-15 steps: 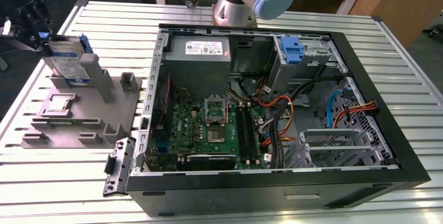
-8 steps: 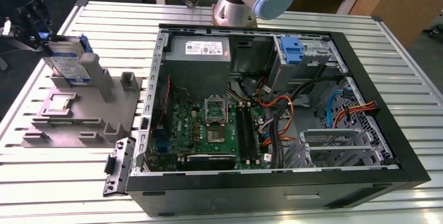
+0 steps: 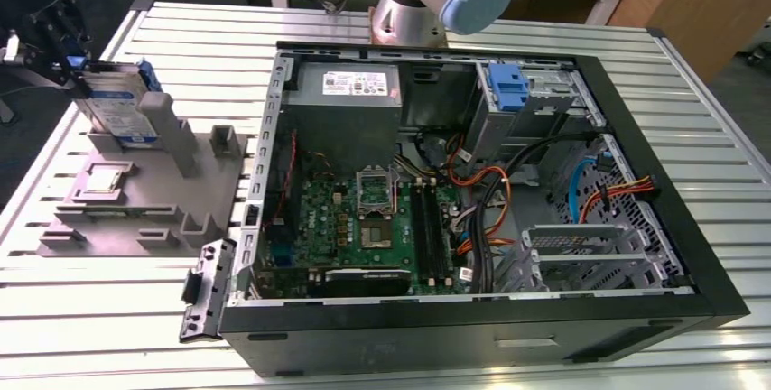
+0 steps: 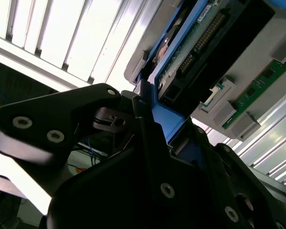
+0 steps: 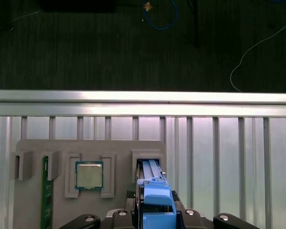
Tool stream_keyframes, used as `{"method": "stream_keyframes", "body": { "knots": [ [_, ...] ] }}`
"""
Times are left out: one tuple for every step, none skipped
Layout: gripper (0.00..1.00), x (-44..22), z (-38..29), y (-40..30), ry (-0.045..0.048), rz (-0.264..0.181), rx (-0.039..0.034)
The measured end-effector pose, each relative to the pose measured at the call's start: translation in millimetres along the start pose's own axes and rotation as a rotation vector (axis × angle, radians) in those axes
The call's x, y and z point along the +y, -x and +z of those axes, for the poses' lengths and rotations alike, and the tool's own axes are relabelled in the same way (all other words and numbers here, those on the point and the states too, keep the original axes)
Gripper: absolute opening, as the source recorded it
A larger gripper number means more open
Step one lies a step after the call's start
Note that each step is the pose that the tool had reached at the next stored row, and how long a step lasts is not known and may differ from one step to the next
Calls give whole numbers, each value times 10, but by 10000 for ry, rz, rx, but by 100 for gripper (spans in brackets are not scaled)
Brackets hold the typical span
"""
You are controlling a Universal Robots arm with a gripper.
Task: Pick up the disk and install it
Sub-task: 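Pick up the disk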
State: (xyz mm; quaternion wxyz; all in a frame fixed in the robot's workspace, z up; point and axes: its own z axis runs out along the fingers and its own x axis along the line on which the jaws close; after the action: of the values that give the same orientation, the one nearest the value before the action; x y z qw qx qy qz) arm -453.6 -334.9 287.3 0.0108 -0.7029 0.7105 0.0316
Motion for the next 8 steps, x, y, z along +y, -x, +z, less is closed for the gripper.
{"method": "stream_keyframes", "body": {
  "knots": [
    [37,0,-3,0,0,1,1],
    [37,0,-5,0,0,0,1],
    [37,0,-8,1,0,0,2],
    [37,0,-14,1,1,1,7],
    [37,0,-20,1,1,0,12],
    [37,1,-24,1,0,0,17],
    [37,1,-23,2,-1,0,18],
    [37,1,-23,1,-2,0,20]
  ]
}}
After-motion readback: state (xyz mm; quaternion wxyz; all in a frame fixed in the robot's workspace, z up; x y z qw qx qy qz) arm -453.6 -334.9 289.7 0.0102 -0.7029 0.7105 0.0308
